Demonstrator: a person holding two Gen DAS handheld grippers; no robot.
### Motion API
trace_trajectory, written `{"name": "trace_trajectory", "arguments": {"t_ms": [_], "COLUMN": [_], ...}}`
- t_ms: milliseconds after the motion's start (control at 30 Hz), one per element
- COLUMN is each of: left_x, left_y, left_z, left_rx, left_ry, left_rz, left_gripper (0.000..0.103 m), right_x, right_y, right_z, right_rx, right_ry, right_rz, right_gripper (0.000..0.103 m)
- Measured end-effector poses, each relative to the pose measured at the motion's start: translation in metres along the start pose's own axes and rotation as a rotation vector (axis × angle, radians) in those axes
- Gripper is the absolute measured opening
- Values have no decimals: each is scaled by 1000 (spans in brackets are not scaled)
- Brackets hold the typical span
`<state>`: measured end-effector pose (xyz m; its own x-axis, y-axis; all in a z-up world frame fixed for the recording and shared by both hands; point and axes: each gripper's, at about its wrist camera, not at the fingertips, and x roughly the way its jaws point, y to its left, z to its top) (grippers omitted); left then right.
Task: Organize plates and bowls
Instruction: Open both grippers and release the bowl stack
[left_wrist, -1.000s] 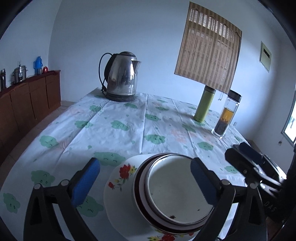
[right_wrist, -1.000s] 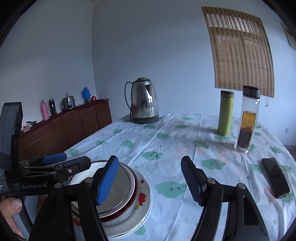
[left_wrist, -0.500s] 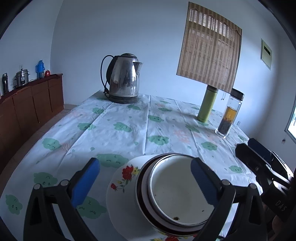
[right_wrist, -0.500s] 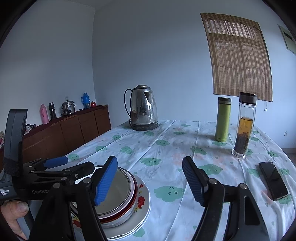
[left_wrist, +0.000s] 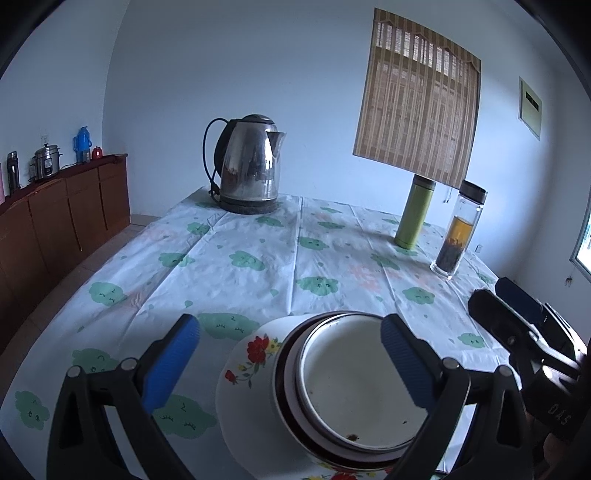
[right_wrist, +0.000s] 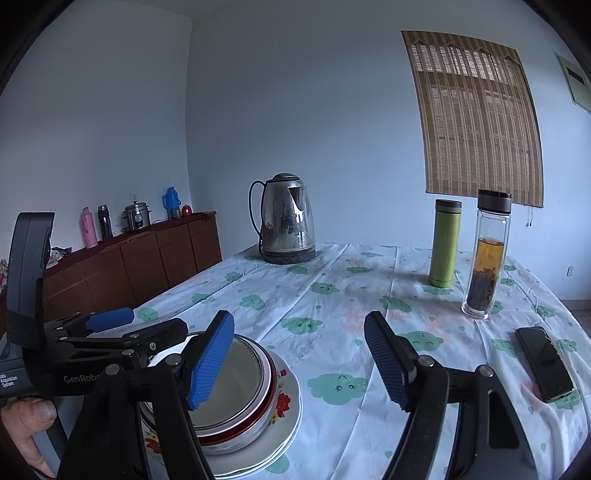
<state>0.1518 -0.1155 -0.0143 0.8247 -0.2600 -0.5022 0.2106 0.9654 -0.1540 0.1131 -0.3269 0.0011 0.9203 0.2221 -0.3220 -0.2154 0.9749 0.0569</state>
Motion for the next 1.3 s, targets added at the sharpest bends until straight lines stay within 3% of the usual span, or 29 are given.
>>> {"name": "trace_trajectory", "arguments": {"t_ms": [333, 867, 1300], "left_x": [-5, -3, -10], "left_y": [-8, -8, -9], "left_z": [1, 1, 3], "left_rx": [50, 47, 56], "left_ry": [-31, -17, -51], "left_rz": [25, 22, 27], "left_gripper": [102, 102, 102], "right_x": [-3, -5, -12], "right_y": [2, 2, 11], "right_z": [1, 1, 1], "right_rx": [-5, -10, -60], "right_ry": [-13, -20, -74], "right_rz": [-7, -12, -26], "right_gripper": [75, 75, 75]}}
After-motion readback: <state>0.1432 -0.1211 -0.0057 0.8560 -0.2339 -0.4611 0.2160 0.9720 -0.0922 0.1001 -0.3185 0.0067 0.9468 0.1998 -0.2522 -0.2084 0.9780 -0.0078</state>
